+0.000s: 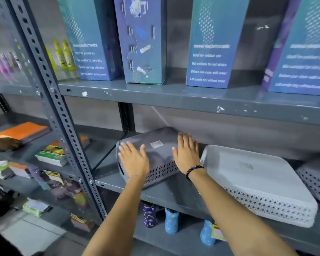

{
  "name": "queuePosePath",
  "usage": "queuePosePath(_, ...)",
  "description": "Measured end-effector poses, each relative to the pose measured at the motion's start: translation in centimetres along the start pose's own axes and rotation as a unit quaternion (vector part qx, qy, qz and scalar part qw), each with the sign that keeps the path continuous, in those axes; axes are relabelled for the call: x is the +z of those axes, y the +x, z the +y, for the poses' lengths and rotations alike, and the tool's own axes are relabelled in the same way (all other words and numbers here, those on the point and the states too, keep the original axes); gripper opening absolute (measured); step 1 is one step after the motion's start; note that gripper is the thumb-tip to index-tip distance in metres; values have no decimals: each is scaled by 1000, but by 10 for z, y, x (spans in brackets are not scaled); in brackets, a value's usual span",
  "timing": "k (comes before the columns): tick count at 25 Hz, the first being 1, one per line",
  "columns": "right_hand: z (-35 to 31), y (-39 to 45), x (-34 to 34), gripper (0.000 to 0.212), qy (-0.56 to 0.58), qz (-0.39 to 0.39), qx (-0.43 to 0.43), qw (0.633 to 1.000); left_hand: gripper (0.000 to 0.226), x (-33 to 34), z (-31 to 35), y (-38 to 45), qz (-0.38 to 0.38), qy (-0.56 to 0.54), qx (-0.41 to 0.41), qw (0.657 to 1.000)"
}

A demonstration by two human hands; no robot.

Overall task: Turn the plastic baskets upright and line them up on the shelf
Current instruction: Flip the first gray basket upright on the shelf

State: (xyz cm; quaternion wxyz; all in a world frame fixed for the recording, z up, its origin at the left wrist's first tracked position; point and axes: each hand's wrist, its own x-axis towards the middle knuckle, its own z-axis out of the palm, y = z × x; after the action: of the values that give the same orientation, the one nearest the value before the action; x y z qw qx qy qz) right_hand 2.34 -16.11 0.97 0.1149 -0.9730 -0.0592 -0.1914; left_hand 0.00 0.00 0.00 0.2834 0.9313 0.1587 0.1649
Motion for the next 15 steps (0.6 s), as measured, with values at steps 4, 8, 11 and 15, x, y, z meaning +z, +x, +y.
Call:
queuePosePath(4, 15, 50, 31, 60, -20, -94, 50, 994, 70, 13, -13, 52, -17, -58, -205, 977)
queuePosePath(8, 25, 91, 51, 64, 3, -190, 121, 974, 72, 27, -18, 80, -43, -127, -321, 937)
queuePosePath(11, 29, 104, 60, 68, 45, -223, 182, 957, 71, 33, -25, 94, -37, -142, -335, 931)
queuePosePath(15, 22, 113, 63, 67, 106, -206, 275, 933, 69, 34, -32, 108, -51, -153, -341, 926)
